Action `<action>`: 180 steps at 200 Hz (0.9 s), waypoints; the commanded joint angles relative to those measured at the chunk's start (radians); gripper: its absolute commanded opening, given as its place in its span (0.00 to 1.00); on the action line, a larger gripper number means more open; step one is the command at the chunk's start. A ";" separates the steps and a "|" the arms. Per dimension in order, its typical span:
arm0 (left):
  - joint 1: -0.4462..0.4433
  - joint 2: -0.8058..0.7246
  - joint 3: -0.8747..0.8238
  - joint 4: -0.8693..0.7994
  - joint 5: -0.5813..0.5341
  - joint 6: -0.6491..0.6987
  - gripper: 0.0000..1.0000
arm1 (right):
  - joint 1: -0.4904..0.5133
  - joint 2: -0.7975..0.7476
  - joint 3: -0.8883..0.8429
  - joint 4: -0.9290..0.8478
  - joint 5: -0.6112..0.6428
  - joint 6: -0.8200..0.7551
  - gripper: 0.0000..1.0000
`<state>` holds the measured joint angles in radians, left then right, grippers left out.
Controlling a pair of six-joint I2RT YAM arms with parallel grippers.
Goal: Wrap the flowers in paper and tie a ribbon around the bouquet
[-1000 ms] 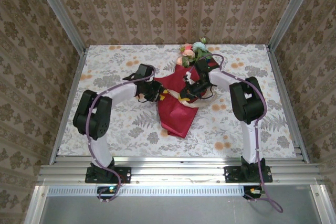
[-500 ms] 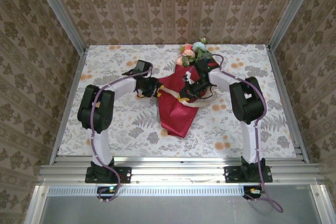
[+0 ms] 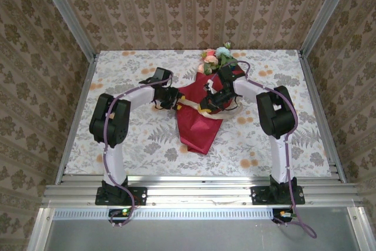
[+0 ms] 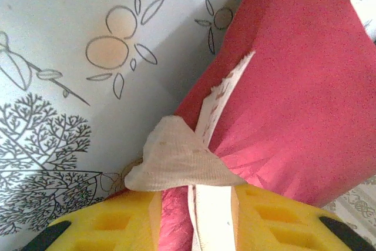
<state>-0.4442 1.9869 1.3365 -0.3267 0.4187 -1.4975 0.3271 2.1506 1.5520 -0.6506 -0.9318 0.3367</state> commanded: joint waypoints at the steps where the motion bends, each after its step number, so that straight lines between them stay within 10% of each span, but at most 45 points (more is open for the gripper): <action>1: -0.006 -0.038 0.012 -0.042 -0.040 0.015 0.37 | 0.004 0.012 0.015 0.010 -0.084 0.013 0.00; 128: -0.007 -0.226 -0.054 -0.182 -0.119 0.141 0.40 | 0.016 -0.069 -0.070 -0.089 -0.223 -0.030 0.00; 180: -0.043 -0.260 -0.074 -0.205 -0.110 0.189 0.32 | -0.022 0.044 0.057 -0.122 -0.070 0.075 0.00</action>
<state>-0.4595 1.7542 1.2697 -0.4858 0.3130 -1.3602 0.3275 2.1353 1.5280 -0.7414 -1.0752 0.3416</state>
